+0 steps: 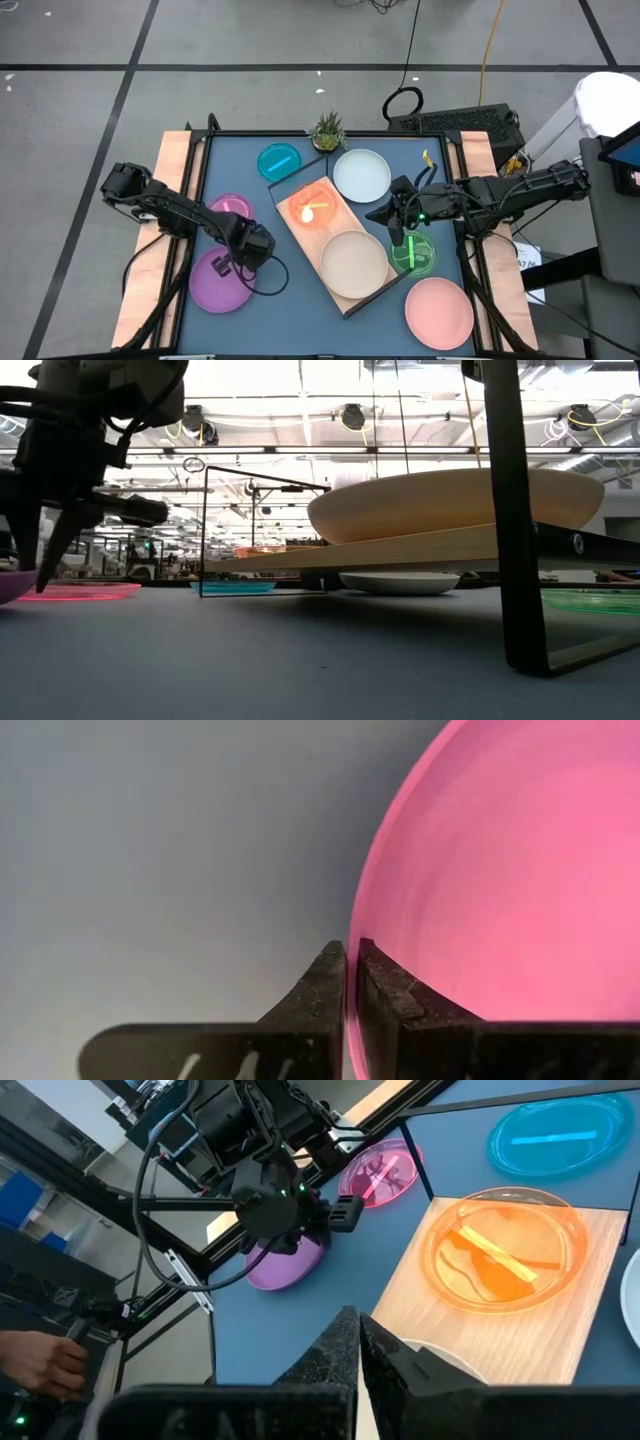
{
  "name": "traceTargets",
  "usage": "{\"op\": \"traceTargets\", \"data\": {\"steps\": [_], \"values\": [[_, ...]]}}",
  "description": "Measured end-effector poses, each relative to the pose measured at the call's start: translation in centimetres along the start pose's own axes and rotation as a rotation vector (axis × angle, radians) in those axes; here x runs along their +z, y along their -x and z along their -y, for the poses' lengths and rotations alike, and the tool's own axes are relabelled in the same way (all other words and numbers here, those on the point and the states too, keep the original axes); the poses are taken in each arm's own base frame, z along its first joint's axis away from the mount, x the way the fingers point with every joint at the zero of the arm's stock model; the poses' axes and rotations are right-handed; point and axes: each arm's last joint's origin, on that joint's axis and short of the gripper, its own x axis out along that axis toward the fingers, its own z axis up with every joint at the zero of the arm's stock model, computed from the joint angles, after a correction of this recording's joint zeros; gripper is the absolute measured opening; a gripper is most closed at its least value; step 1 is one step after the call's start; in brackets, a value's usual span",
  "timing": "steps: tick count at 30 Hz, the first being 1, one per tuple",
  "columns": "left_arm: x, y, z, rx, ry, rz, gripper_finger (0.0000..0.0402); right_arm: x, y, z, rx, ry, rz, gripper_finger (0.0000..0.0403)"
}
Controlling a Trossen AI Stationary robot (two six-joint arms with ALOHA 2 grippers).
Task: Place and stack plates onto a shelf
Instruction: Stack the large violet plate on the large gray plate on the shelf
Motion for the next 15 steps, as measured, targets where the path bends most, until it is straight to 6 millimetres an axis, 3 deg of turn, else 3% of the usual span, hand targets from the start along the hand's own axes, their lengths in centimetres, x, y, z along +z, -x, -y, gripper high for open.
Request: {"op": "traceTargets", "data": {"steps": [15], "values": [[-0.5, 3.3, 0.7, 0.065, 0.174, 0.079, 0.001, 0.0, 0.0, 0.0, -0.002, 0.011, -0.001, 0.0]]}}
